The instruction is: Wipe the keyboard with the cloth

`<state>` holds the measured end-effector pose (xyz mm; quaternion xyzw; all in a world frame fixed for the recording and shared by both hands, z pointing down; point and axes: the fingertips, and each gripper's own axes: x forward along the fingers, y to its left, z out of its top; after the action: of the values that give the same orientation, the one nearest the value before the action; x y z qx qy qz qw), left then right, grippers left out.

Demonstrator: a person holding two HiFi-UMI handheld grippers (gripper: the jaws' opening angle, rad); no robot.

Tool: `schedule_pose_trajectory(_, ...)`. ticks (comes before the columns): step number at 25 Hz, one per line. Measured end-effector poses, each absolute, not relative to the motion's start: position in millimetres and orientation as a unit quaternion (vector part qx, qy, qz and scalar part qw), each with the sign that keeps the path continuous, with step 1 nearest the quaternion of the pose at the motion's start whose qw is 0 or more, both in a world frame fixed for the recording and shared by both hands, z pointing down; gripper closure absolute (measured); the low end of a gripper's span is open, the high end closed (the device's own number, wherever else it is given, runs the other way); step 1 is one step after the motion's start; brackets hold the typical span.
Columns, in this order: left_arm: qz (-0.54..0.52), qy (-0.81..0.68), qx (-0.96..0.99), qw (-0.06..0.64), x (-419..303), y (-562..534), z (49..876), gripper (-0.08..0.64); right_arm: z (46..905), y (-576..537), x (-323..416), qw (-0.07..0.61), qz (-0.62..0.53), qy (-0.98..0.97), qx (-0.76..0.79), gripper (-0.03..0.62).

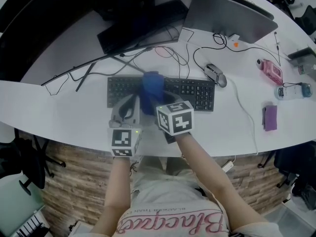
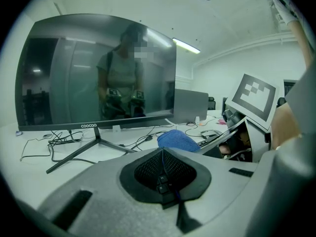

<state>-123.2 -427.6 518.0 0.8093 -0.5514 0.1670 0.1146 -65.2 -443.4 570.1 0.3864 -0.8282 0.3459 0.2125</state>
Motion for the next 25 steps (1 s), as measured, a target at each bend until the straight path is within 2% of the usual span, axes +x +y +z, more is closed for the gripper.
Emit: schedule_pose_trajectory(25,0.182,-0.52,0.827,0.112,-17.3,-427.7,520.8,0.554,571.1,-443.1,44.4,0.206,0.349,-0.813,0.418,0.488)
